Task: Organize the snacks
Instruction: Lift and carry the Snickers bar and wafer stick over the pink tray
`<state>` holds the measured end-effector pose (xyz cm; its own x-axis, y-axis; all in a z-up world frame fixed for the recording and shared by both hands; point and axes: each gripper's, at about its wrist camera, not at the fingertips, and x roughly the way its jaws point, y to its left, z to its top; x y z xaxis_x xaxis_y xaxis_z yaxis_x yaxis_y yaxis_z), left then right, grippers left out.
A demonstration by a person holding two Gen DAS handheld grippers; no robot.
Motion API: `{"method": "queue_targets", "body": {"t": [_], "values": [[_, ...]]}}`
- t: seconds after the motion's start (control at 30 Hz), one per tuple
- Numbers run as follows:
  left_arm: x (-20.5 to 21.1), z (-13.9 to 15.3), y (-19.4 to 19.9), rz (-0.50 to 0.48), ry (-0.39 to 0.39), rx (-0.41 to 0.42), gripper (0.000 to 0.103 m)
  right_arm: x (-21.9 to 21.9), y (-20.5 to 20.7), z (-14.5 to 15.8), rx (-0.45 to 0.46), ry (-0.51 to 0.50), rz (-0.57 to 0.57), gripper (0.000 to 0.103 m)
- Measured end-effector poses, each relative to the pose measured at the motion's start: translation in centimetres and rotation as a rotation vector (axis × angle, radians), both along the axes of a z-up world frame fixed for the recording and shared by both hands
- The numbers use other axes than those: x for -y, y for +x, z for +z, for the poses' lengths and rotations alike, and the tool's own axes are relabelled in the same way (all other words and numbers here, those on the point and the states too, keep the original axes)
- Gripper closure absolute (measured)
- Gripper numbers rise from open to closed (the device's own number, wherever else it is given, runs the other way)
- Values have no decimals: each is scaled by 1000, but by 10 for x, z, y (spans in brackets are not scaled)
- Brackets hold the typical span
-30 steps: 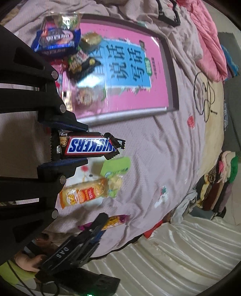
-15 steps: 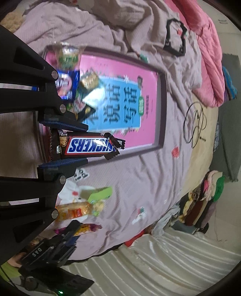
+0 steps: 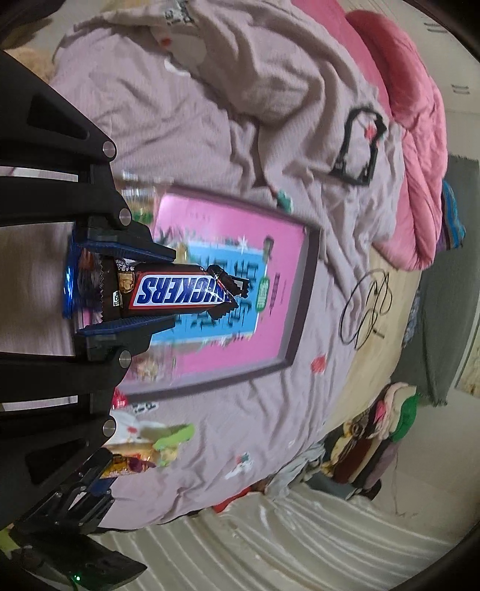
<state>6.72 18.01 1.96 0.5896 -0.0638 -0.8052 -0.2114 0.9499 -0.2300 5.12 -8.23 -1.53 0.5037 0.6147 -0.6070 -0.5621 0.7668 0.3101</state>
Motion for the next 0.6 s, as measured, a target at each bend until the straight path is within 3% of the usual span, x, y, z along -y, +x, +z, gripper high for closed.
{"method": "queue_targets", "body": {"t": [0.6], "values": [[-36,-39,-36,29,31,-75,74,-63,-16,-5,-11,-44,111,82]]}}
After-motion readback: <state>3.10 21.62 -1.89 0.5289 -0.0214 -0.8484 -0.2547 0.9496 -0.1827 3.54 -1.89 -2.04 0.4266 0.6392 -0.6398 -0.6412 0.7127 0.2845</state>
